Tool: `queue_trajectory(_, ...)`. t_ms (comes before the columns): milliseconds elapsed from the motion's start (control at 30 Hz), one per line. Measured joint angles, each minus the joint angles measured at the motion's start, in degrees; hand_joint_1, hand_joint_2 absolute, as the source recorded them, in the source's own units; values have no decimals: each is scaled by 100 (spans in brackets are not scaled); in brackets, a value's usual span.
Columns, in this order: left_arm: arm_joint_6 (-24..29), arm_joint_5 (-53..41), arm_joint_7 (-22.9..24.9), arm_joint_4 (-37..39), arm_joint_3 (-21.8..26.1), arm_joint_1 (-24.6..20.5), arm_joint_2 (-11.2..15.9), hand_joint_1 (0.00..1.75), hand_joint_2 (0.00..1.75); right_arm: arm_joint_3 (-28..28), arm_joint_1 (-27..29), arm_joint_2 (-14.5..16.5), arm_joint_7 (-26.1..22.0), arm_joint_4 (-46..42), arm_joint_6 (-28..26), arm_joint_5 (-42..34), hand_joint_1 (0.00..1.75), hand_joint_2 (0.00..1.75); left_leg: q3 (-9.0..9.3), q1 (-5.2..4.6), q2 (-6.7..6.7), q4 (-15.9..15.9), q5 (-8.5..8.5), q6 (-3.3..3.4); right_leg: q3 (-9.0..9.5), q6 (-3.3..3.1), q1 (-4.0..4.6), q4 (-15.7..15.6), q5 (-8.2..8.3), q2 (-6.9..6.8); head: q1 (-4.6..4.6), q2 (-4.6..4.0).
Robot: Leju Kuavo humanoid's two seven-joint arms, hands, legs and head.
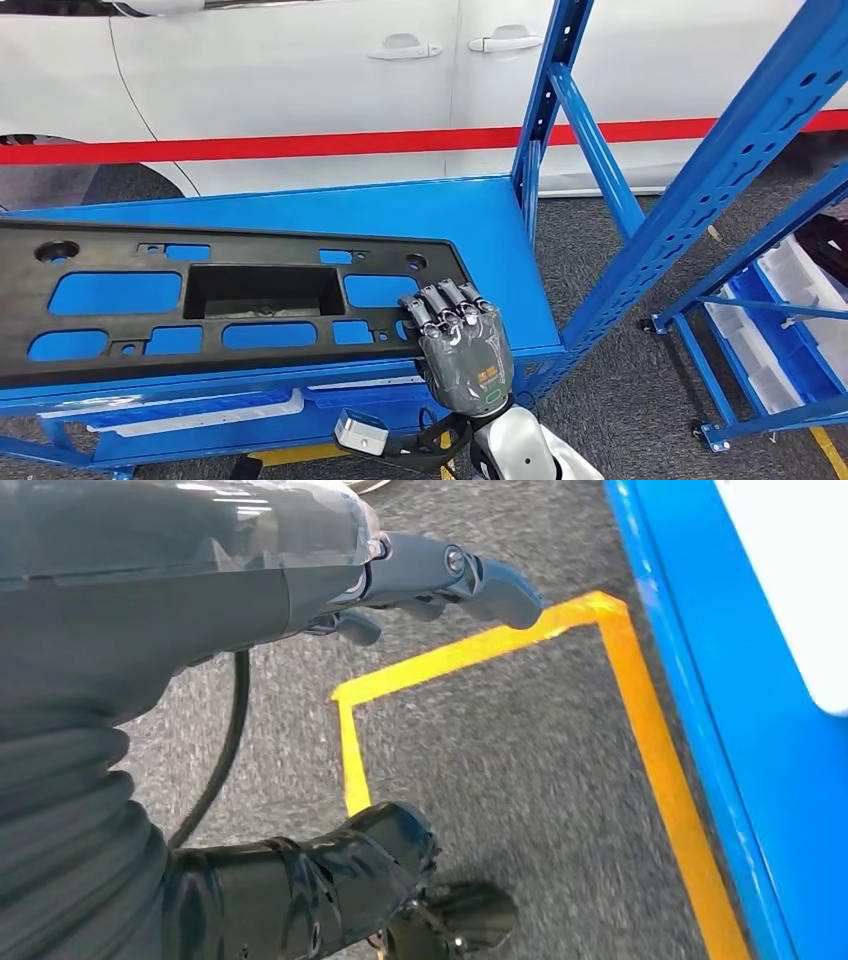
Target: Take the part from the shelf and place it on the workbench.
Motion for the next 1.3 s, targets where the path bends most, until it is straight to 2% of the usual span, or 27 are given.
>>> queue_trajectory(67, 8, 1, 1, 0, 3, -4, 0, 0, 175, -29, 3, -1, -9, -1, -4, -1, 175, 175, -15, 30, 18, -59, 67, 70, -158, 56, -12, 381, -290, 1, 4, 0)
queue_trajectory(133, 10, 1, 0, 0, 5, -3, -1, 0, 175, -55, 16, -1, -14, -1, -8, -9, 175, 175, -61, 24, 27, -55, 93, 95, -439, 101, -36, 1076, -684, 2, 7, -1)
queue_trajectory(167, 10, 2, 0, 0, 8, 2, -1, 0, 175, -69, 24, -2, -15, -1, -9, -14, 175, 175, -85, 24, 30, -45, 102, 94, -539, 119, -48, 1345, -790, 1, 7, -1)
queue_trajectory(200, 10, 3, 0, 0, 12, 6, -2, 0, 175, -85, 30, -2, -17, -1, -9, -20, 175, 175, -108, 26, 32, -30, 111, 90, -549, 132, -62, 1432, -789, 0, 5, 0)
queue_trajectory(233, 10, 4, 0, 0, 16, 7, -2, 0, 175, -102, 33, -2, -21, -1, -8, -25, 175, 175, -131, 28, 33, -8, 116, 83, -448, 138, -75, 1302, -687, -2, 7, 0)
queue_trajectory(300, 8, 10, -1, 0, 22, 6, -4, 0, 175, -147, 36, -2, -41, -9, -5, -44, 175, 175, -170, 33, 31, 49, 118, 61, -19, 128, -98, 580, -383, -3, 6, 0)
queue_trajectory(333, 5, 15, -1, 0, 25, 5, -5, 0, 175, -173, 40, -2, -52, -18, -4, -56, 175, 175, -187, 24, 28, 79, 118, 36, 158, 114, -91, 251, -276, -2, 6, -1)
queue_trajectory(367, 3, 21, -1, 0, 30, 5, -7, 0, 175, -206, 46, -2, -61, -30, -3, -69, 175, 175, -203, 16, 26, 96, 125, 3, 256, 95, -81, 48, -225, 2, 5, 0)
queue_trajectory(433, -1, 36, 1, 0, 38, 7, -9, 0, 175, -278, 70, -2, -71, -48, -1, -87, 175, 175, -223, 2, 22, 96, 157, -74, 250, 48, -44, -12, -192, 13, 4, 0)
queue_trajectory(500, -3, 50, 3, 0, 42, 9, -10, 0, 175, -350, 94, -1, -72, -66, 0, -94, 175, 175, -255, 17, 15, 90, 159, -147, 216, -35, -58, -43, -125, 9, 4, 0)
queue_trajectory(567, -3, 60, 7, 0, 44, 8, -11, 0, 175, -410, 109, 2, -73, -91, 1, -95, 175, 175, -386, 35, 11, 349, -89, -201, 164, -132, -84, -98, -36, -8, 2, -1)
queue_trajectory(633, -3, 65, 12, 0, 45, 11, -11, 0, 175, -461, 134, 4, -74, -111, 3, -96, 175, 175, -642, 43, 13, 1042, -556, -233, 82, -181, -74, -104, 32, -22, -1, 0)
queue_trajectory(667, -3, 66, 14, 0, 45, 16, -11, 0, 175, -483, 152, 5, -75, -118, 4, -96, 175, 175, -750, 44, 13, 1393, -731, -242, 34, -188, -63, -99, 63, -26, -1, 0)
queue_trajectory(700, -3, 67, 16, 0, 45, 21, -11, 0, 175, -502, 170, 5, -76, -120, 5, -96, 175, 175, -799, 43, 14, 1623, -824, -244, -10, -190, -49, -93, 93, -28, -1, 0)
queue_trajectory(733, -3, 67, 17, 0, 45, 24, -11, 0, 175, -519, 187, 5, -78, -121, 6, -96, 175, 175, -719, 41, 14, 1598, -791, -233, -54, -188, -36, -86, 123, -28, -1, 0)
queue_trajectory(767, -3, 66, 17, 0, 45, 25, -11, 0, 175, -533, 200, 5, -80, -122, 7, -96, 175, 175, -542, 38, 13, 1377, -682, -211, -93, -183, -25, -79, 151, -24, -1, 0)
queue_trajectory(833, -2, 65, 17, 0, 45, 14, -10, 0, 175, -562, 215, 8, -83, -131, 7, -96, 175, 175, 5, 13, 14, 526, -415, -133, -147, -156, -5, -65, 207, -17, 0, 0)
queue_trajectory(900, 0, 63, 17, 0, 46, -1, -10, 0, 175, -586, 221, 13, -82, -141, 7, -96, 175, 175, 278, -26, 16, 12, -288, -68, -175, -97, 4, -62, 263, -19, 2, 0)
queue_trajectory(1000, -1, 61, 19, 1, 48, 8, -14, 0, 175, -609, 229, 15, -81, -152, 7, -96, 175, 175, 243, -41, 29, -61, -171, 5, -196, 16, -12, -79, 338, -25, 2, 1)
queue_trajectory(1033, -1, 59, 20, 1, 48, 10, -16, 0, 175, -619, 232, 15, -81, -157, 7, -96, 175, 175, 223, -28, 42, -88, -111, 49, -226, 46, -17, -29, 270, -19, 3, 0)
queue_trajectory(1067, -1, 58, 20, 2, 49, 8, -19, 0, 175, -628, 235, 14, -83, -162, 7, -96, 175, 175, 189, -13, 56, -115, -46, 90, -289, 70, -21, 113, 113, -13, 4, 0)
queue_trajectory(1133, -2, 54, 22, 2, 50, -2, -22, 0, 175, -639, 250, 14, -86, -168, 7, -96, 175, 175, 74, -4, 71, -120, 54, 144, -501, 108, -37, 722, -397, -4, 5, 0)
queue_trajectory(1167, -2, 51, 23, 2, 51, -1, -24, 0, 175, -643, 265, 14, -87, -169, 7, -96, 175, 175, 6, -6, 73, -106, 93, 146, -605, 127, -45, 1090, -616, -4, 4, 0)
queue_trajectory(1200, -3, 49, 25, 2, 51, 4, -25, 0, 175, -650, 281, 14, -87, -169, 7, -97, 175, 175, -65, -7, 74, -88, 131, 140, -652, 144, -54, 1361, -736, -4, 4, 0)
queue_trajectory(1233, -3, 48, 26, 2, 51, 8, -27, 0, 175, -660, 296, 14, -87, -169, 7, -97, 175, 175, -134, -7, 75, -66, 165, 130, -607, 156, -64, 1455, -743, -5, 3, 1)
queue_trajectory(1267, -3, 47, 27, 2, 51, 11, -30, 0, 175, -670, 304, 14, -87, -169, 7, -98, 175, 175, -197, -5, 75, -40, 194, 117, -453, 161, -74, 1331, -655, -6, 3, 1)
queue_trajectory(1300, -3, 46, 28, 2, 51, 12, -31, 0, 175, -679, 308, 14, -87, -170, 7, -98, 175, 175, -254, -4, 74, -8, 216, 102, -198, 158, -84, 1014, -518, -8, 3, 1)
